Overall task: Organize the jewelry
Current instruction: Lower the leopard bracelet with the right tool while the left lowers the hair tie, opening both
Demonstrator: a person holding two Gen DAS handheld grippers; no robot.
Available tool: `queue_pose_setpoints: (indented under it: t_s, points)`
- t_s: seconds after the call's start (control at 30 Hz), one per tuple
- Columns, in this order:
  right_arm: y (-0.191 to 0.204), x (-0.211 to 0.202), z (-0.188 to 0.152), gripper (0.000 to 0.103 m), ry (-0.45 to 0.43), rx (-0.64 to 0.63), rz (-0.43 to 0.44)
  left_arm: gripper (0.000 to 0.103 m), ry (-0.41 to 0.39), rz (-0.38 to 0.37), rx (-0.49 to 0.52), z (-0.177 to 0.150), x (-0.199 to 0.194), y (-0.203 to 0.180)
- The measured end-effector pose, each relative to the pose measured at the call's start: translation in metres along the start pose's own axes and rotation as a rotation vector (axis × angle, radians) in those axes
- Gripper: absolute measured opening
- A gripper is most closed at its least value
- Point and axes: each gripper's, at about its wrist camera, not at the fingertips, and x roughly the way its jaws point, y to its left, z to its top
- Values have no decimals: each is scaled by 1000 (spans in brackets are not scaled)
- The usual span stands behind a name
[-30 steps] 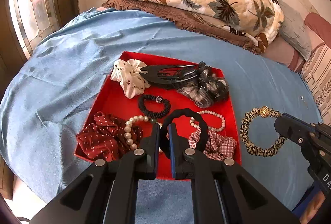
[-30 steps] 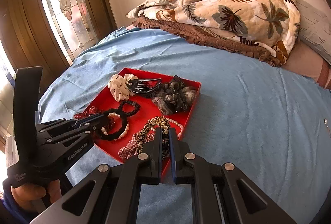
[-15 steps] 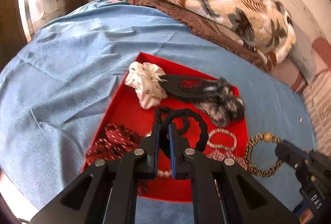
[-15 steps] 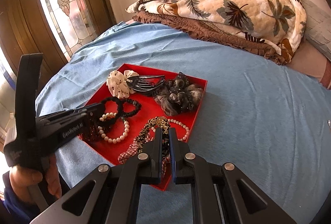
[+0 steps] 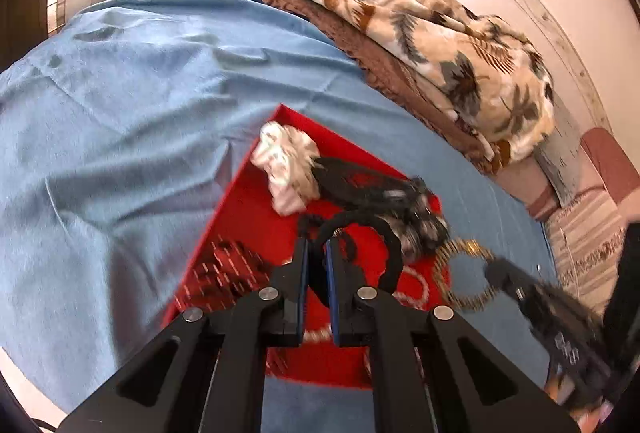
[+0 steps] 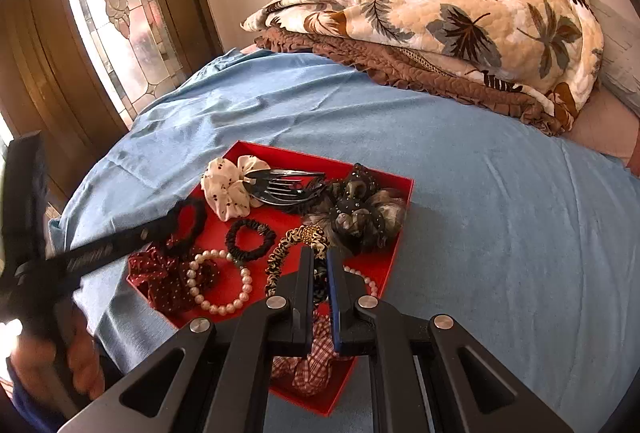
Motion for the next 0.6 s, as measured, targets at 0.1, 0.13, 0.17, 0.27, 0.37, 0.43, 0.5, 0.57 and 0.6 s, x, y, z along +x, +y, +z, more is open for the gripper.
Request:
queue_pose_setpoints:
  t_s: [0.1, 0.13, 0.17, 0.27, 0.37, 0.43, 0.5, 0.57, 0.6]
  points:
    - [-3, 7, 2, 7, 15, 17, 17, 8, 20, 11, 40, -14, -1, -12]
    - [-4, 11, 2, 7, 22, 24, 27, 8, 27, 13, 53, -19, -1, -16]
    - [-5, 15, 2, 7, 28, 30, 36, 8, 34, 22, 74, -24, 0, -21]
    - [-6, 27, 3, 7, 47, 53, 61, 8, 35, 42, 117, -33, 1, -29]
    - [-8, 39, 7, 7, 63, 81, 92, 8, 53, 45, 131, -39, 8, -33]
    - [-9, 46, 10, 7, 68, 97, 108, 8, 63, 48, 136, -42, 12, -34]
    - [-10, 53, 13, 7, 74, 109, 115, 8, 64, 54, 141, -43, 16, -34]
    - [-11, 58, 15, 7, 81, 113, 119, 8, 63, 63, 147, -44, 19, -33]
    - [-12, 61, 16, 7, 86, 115, 121, 8, 63, 69, 150, -44, 21, -33]
